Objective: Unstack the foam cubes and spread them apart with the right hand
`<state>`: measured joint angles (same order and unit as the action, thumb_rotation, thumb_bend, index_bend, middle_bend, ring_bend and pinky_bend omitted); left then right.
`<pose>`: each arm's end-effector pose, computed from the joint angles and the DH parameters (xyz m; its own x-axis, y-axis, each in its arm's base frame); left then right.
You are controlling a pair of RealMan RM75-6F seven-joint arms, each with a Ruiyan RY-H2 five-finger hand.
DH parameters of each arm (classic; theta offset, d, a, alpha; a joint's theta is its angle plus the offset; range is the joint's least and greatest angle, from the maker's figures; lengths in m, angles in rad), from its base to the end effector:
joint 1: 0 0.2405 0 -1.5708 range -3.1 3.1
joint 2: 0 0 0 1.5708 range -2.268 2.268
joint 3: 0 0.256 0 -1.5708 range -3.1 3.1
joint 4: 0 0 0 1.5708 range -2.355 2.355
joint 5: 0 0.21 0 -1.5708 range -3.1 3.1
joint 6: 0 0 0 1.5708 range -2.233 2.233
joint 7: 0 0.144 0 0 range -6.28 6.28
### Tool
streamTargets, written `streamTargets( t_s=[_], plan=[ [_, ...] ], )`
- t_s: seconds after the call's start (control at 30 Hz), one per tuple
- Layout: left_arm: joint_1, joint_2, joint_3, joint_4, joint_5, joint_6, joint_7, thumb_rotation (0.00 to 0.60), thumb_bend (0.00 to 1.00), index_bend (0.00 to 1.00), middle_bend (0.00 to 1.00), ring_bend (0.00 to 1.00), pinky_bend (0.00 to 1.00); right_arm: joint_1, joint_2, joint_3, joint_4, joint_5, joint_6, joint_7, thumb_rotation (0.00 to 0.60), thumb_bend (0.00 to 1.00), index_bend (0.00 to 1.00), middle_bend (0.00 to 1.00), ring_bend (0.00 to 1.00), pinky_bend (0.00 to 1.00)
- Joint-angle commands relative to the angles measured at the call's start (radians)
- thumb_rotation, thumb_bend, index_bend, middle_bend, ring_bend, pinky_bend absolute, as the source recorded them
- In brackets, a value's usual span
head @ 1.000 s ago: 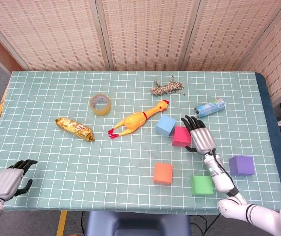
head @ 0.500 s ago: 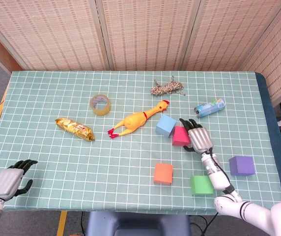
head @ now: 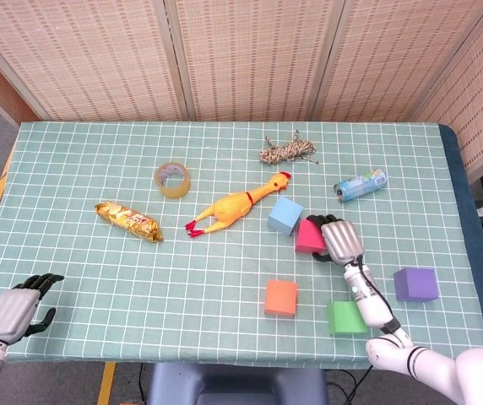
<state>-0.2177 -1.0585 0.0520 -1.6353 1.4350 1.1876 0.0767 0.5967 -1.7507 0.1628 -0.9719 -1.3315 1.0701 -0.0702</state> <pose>-0.3229 0.1927 0.1303 0.4956 0.3280 0.8043 0.8631 -0.0823 -0.4983 -0.2408 -0.3518 -0.0258 0.4491 -0.1230 0.8849 -0.8793 -0.2364 0.4134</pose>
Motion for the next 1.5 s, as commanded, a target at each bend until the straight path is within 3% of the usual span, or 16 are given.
streamTargets(
  t_s=[0.03,0.23,0.4,0.7,0.83,1.07,1.5],
  plan=[
    [0.0,0.0,0.0,0.0,0.001,0.0,0.0,0.6,0.47,0.2,0.2,0.19,0.39,-0.006,-0.012,-0.01,0.025,-0.044,0.049,0.044,0.6,0.2,0.43,0.44,0.43,0.64],
    [-0.002,-0.001,0.0,0.0,-0.004,-0.006,0.002,0.6,0.47,0.21,0.2,0.19,0.39,-0.018,0.021,-0.033,-0.037,-0.091,0.079,0.114,0.6,0.21,0.45,0.46,0.45,0.66],
    [-0.002,-0.001,0.0,-0.001,-0.005,-0.006,0.003,0.6,0.47,0.21,0.2,0.19,0.39,-0.034,0.087,-0.064,-0.166,-0.114,0.068,0.141,0.6,0.21,0.45,0.46,0.45,0.66],
    [-0.001,0.0,-0.001,-0.001,-0.004,-0.004,-0.003,0.6,0.47,0.2,0.2,0.19,0.39,-0.075,0.213,-0.119,-0.382,-0.111,0.052,-0.006,0.6,0.21,0.45,0.46,0.45,0.66],
    [-0.002,-0.001,0.001,-0.002,-0.002,-0.006,0.001,0.6,0.47,0.2,0.2,0.19,0.39,-0.088,0.226,-0.126,-0.408,-0.115,0.07,-0.074,0.6,0.21,0.41,0.45,0.43,0.66],
    [-0.003,-0.002,0.0,-0.001,-0.005,-0.009,0.004,0.6,0.47,0.21,0.2,0.19,0.39,-0.1,0.252,-0.136,-0.451,-0.119,0.072,-0.124,0.6,0.21,0.29,0.34,0.28,0.6],
    [-0.004,-0.003,0.002,-0.002,-0.002,-0.011,0.005,0.6,0.47,0.2,0.2,0.19,0.39,-0.125,0.251,-0.124,-0.445,-0.112,0.104,-0.194,0.6,0.21,0.23,0.27,0.2,0.54]
  ],
)
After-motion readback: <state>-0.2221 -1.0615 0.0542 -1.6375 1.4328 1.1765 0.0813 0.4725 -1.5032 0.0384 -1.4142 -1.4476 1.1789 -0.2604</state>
